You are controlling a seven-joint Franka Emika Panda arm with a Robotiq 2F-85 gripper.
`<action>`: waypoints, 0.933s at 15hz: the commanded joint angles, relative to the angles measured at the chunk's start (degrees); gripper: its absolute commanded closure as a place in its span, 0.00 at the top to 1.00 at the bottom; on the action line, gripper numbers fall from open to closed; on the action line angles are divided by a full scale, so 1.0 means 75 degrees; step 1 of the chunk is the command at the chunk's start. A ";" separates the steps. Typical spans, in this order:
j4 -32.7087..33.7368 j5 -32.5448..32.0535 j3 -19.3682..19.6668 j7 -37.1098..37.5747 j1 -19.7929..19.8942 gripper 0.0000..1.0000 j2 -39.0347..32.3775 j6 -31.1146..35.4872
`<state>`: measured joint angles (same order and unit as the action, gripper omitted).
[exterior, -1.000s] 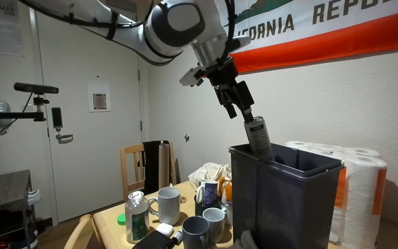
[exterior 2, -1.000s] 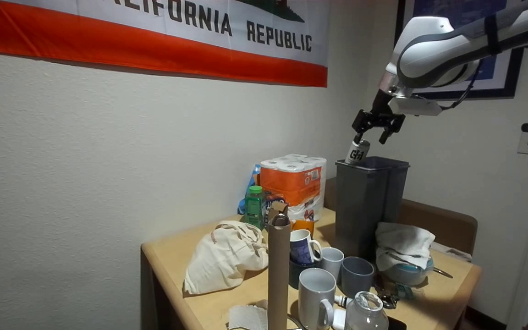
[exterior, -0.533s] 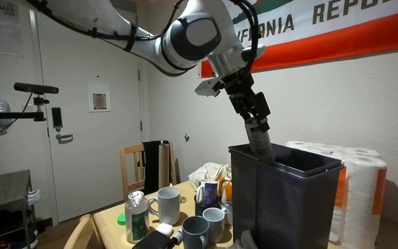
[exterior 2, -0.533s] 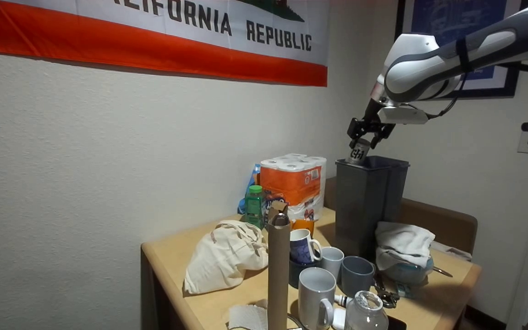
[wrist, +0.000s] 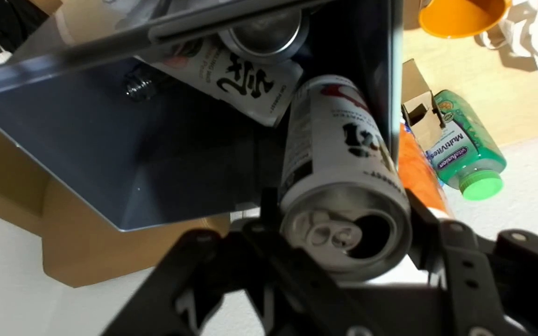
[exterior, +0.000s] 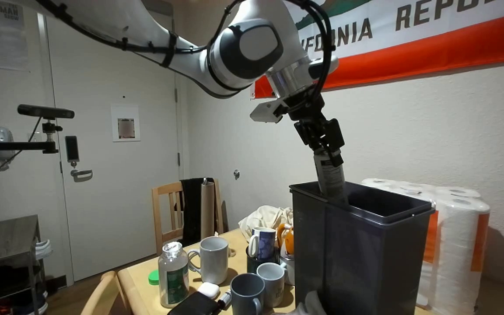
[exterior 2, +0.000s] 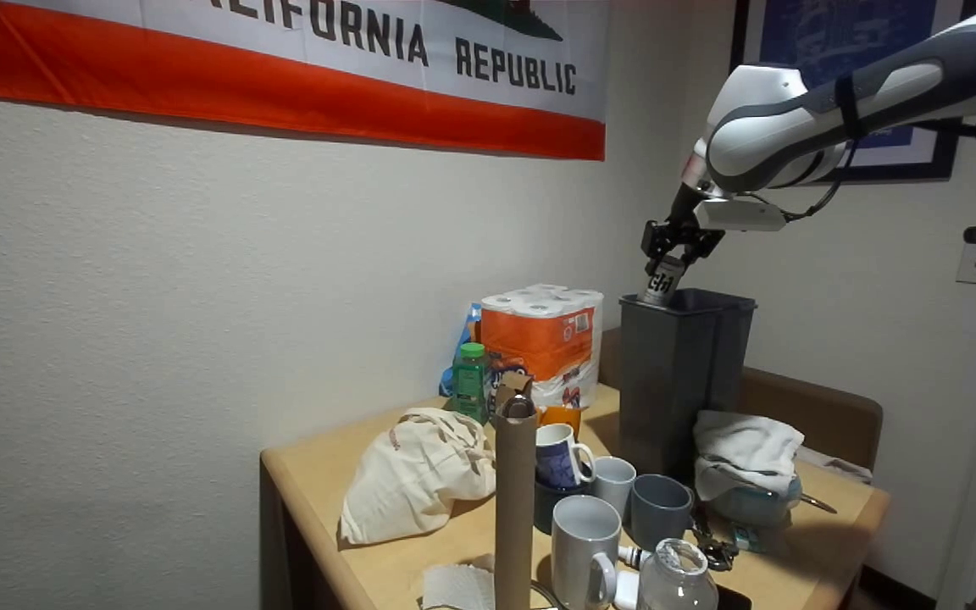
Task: Remove the can from the grey bin then put it in the white mug cup
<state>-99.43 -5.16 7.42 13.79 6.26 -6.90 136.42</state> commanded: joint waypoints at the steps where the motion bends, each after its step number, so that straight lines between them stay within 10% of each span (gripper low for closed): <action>1: 0.0278 -0.0110 0.0013 0.0395 -0.0086 0.37 0.0083 -0.0155; 14: 0.1565 -0.0728 -0.0489 0.1270 -0.0541 0.37 0.0930 -0.2011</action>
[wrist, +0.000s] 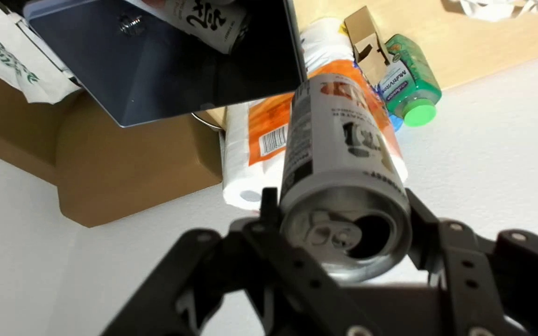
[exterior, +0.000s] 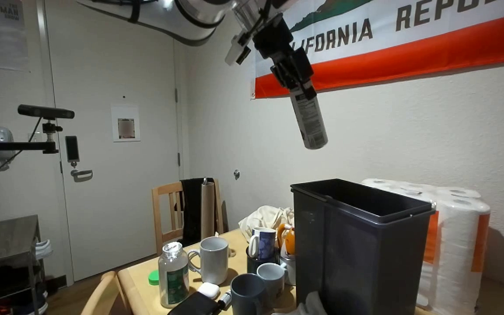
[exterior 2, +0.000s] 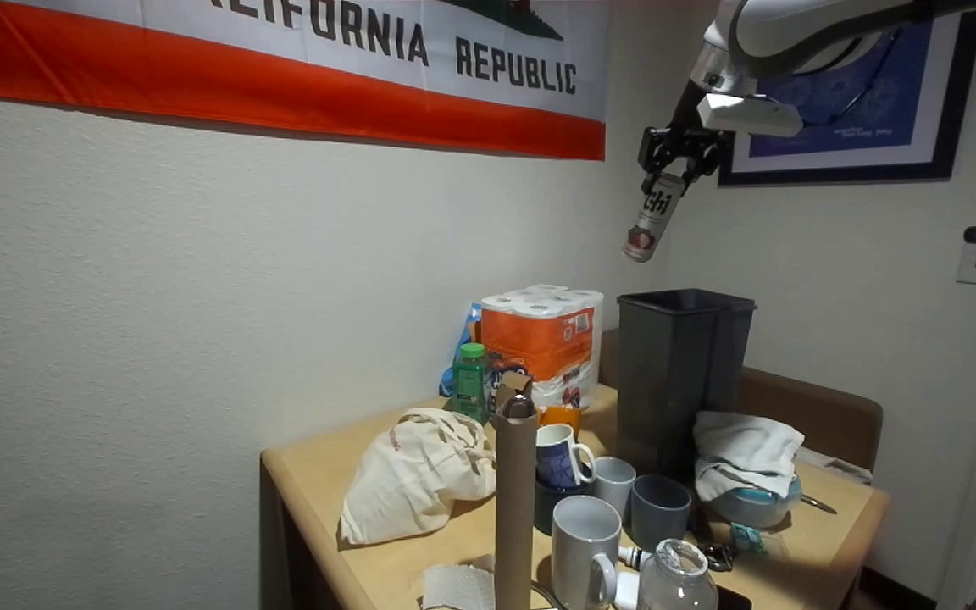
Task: Remove the can from the grey bin then put it in the white mug cup
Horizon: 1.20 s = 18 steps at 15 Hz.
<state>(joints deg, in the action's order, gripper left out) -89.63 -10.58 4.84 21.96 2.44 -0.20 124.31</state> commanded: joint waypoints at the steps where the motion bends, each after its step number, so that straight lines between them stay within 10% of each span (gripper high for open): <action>1: 0.0282 0.0029 -0.0191 0.0147 -0.0050 0.37 -0.0004 -0.0444; 18: -0.0725 0.1666 -0.0251 -0.0613 -0.0020 0.37 -0.2105 -0.0066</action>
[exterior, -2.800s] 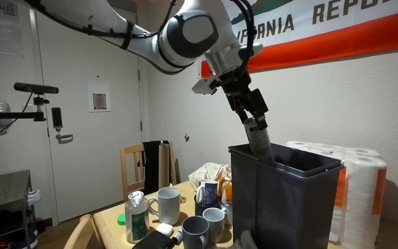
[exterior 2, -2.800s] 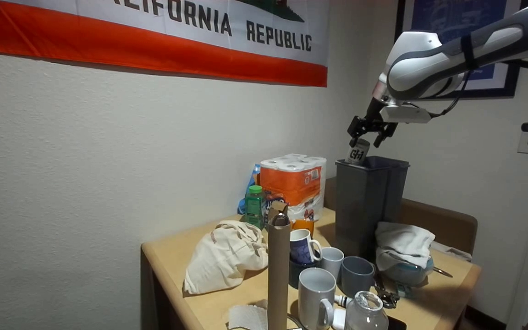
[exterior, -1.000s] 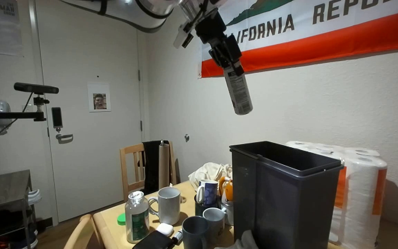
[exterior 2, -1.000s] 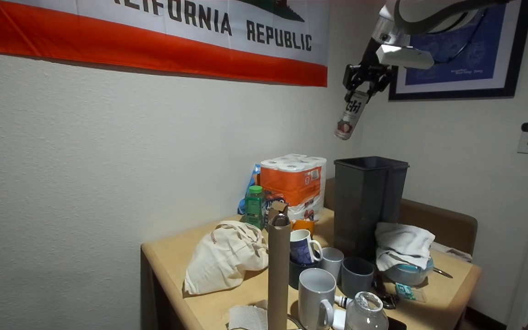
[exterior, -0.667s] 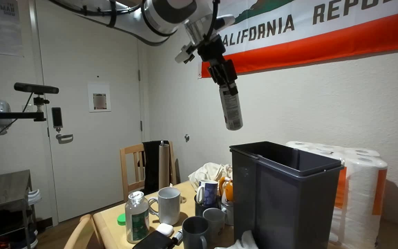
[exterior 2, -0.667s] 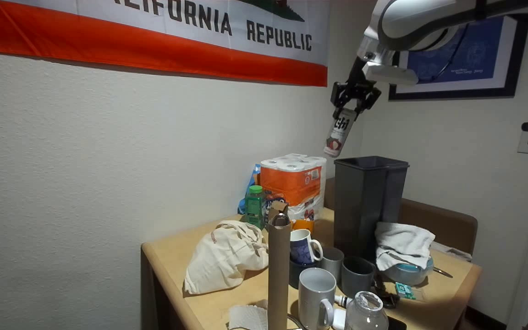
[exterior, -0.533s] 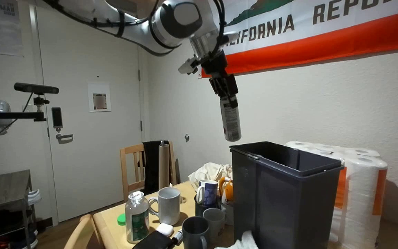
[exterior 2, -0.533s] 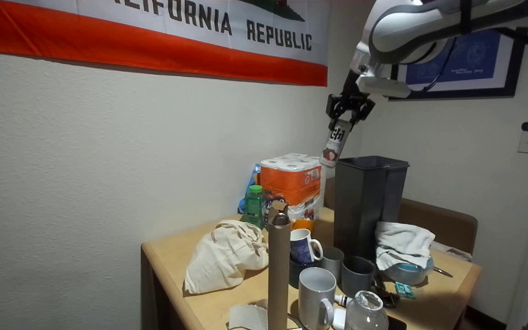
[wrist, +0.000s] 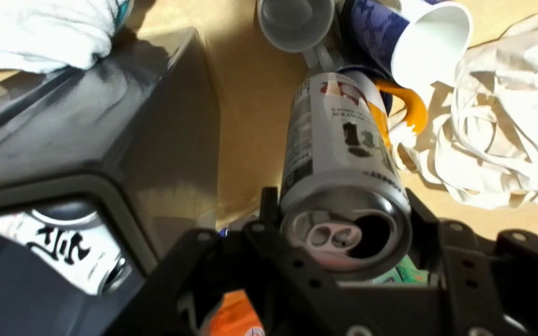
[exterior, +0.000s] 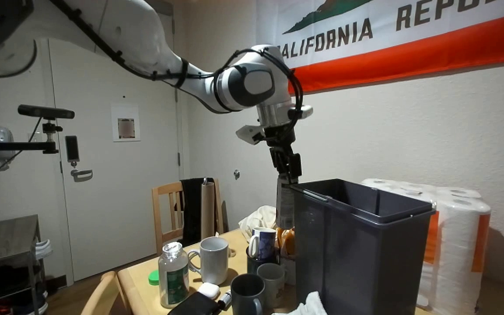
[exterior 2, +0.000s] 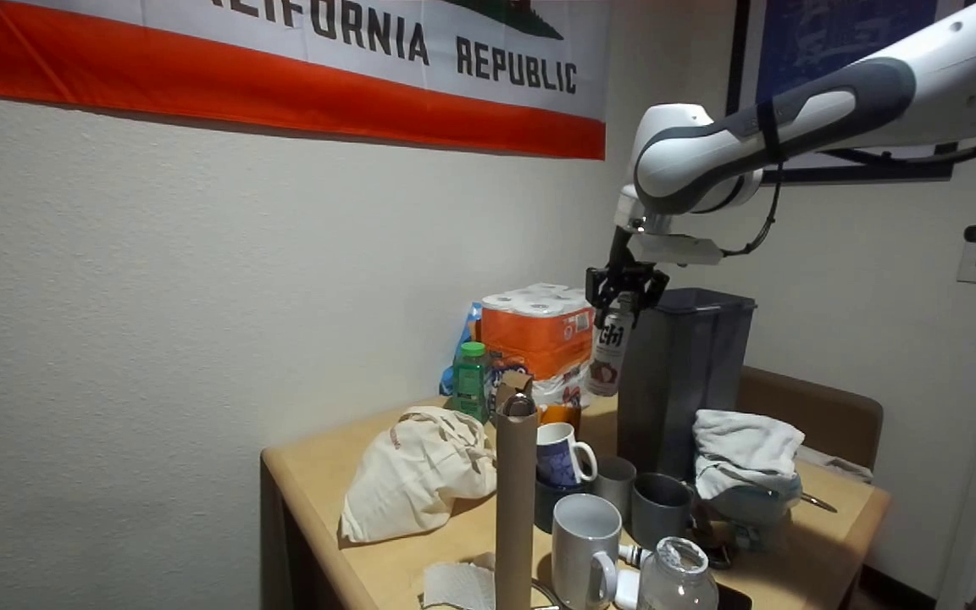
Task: Remove the can from the grey bin then put it in the white mug cup
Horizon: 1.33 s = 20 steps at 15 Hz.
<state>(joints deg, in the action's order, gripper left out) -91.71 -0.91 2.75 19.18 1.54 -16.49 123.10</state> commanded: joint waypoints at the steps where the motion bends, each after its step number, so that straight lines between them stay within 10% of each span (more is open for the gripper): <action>1: -0.0650 0.0409 0.0053 -0.0219 0.0115 0.37 0.0068 0.0170; 20: -0.2367 0.0246 0.0090 -0.0093 -0.0218 0.37 -0.0001 0.2282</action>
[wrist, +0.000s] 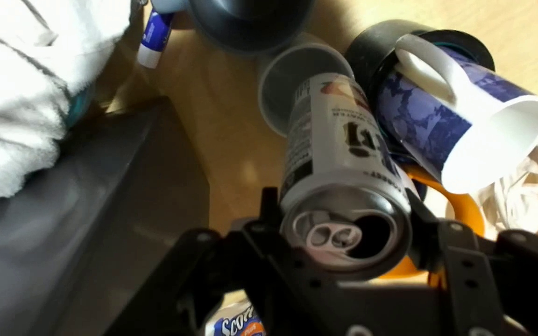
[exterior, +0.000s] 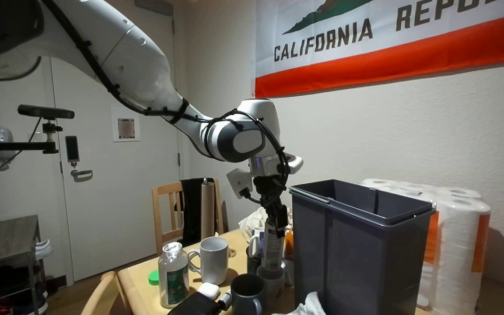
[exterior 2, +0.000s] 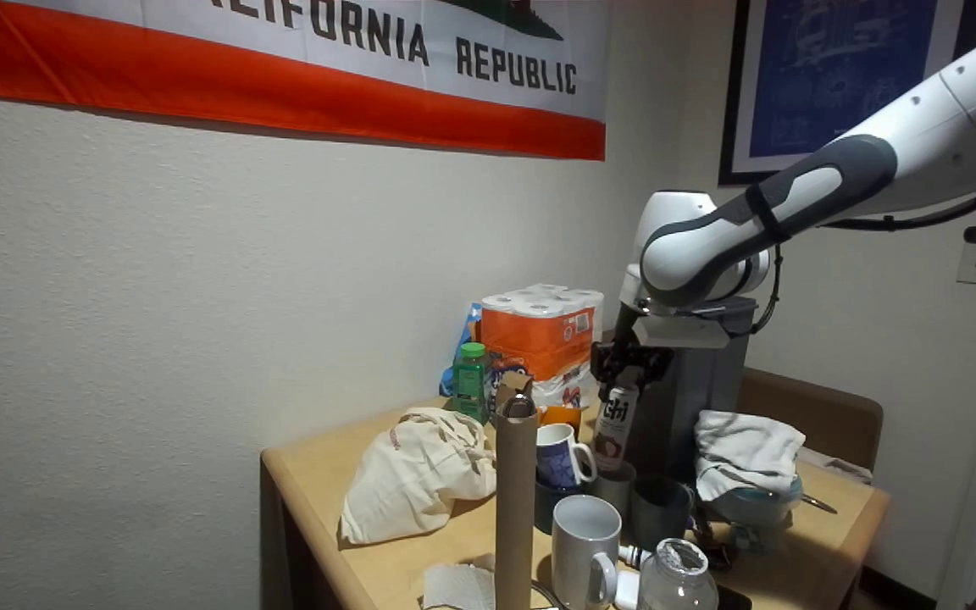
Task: Remove the can from the grey bin then put it in the white mug cup
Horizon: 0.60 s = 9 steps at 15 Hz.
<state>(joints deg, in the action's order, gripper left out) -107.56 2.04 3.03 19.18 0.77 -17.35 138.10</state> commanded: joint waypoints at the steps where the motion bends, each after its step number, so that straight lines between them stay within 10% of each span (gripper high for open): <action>1: -0.0291 -0.0249 0.0077 -0.0075 -0.0149 0.37 0.0112 0.0292; 9: -0.0502 -0.1070 0.0210 0.0028 -0.0239 0.37 0.0138 0.0411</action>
<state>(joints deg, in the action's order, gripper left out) -109.44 -4.46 3.69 19.22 -0.17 -17.39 139.38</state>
